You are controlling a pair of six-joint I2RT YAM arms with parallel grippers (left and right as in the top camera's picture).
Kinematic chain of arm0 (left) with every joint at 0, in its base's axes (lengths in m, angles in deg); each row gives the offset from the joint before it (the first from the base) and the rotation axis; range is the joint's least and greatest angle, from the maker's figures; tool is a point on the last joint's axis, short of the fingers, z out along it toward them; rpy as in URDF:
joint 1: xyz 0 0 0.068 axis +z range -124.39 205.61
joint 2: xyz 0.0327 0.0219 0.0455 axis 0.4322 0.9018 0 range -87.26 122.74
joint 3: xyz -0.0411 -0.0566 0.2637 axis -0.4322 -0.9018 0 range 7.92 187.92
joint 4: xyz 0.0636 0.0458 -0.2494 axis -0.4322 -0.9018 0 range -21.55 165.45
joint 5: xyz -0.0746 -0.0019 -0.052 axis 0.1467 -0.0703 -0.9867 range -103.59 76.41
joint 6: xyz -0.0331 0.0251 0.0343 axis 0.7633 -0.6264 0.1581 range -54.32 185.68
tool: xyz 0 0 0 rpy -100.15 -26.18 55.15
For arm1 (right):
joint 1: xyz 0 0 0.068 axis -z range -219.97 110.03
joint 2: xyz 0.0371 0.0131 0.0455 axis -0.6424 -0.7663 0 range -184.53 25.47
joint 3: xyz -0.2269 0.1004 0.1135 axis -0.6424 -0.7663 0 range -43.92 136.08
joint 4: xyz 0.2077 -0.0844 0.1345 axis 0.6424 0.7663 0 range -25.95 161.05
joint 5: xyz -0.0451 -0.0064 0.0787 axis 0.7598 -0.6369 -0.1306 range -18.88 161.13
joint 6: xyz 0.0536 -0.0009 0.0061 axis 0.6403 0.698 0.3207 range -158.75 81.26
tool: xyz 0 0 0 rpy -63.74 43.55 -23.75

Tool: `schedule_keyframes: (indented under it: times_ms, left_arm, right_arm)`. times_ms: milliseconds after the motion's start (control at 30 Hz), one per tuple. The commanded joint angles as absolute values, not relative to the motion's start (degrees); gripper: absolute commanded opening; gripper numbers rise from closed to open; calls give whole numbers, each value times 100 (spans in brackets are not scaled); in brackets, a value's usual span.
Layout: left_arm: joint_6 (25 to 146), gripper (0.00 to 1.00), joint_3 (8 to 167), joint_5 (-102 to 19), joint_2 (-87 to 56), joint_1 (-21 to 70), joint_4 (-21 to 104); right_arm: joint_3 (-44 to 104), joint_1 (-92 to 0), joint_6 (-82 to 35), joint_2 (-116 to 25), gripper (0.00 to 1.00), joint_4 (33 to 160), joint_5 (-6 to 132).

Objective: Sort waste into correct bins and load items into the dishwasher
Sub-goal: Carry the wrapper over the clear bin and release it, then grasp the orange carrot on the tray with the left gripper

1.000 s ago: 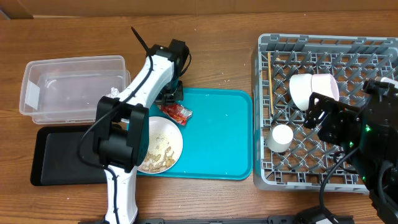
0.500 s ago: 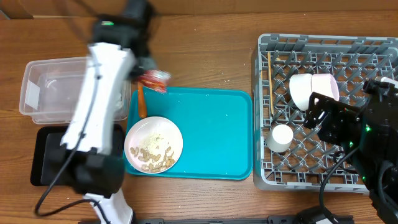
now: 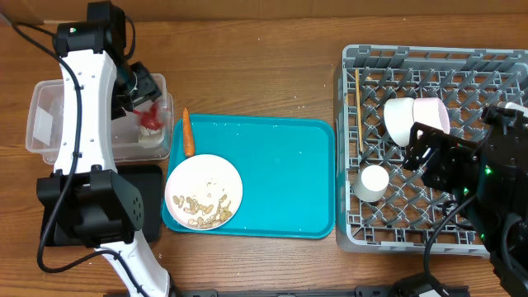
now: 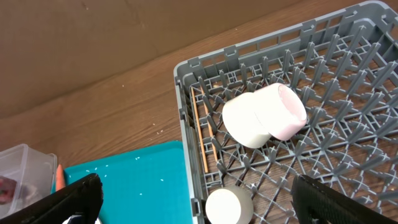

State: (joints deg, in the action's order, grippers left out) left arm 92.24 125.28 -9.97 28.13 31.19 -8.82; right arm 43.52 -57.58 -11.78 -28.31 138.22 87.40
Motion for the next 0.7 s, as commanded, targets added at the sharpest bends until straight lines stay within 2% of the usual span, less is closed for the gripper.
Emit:
schedule_keyframes:
  times_ms: [0,200,400,533,667]
  left_arm:
    - [9032,74,12622,-905,2367,2870,-871]
    - [9041,73,12402,-549,2367,1921,-753]
    - [9360,81,11433,122,2570,1159,-40]
    - [9502,73,10719,181,2752,1008,624]
    - [9913,70,10343,373,2924,1124,902]
  right_arm:
    - [4459,-5721,-1168,-2807,100,13793,8731]
    - [4459,-5721,-1168,-2807,100,13793,8731]
    - [4459,-5721,-1168,-2807,100,13793,8731]
    - [4459,-5721,-1168,-2807,100,13793,8731]
    - [4459,-5721,-1168,-2807,100,13793,8731]
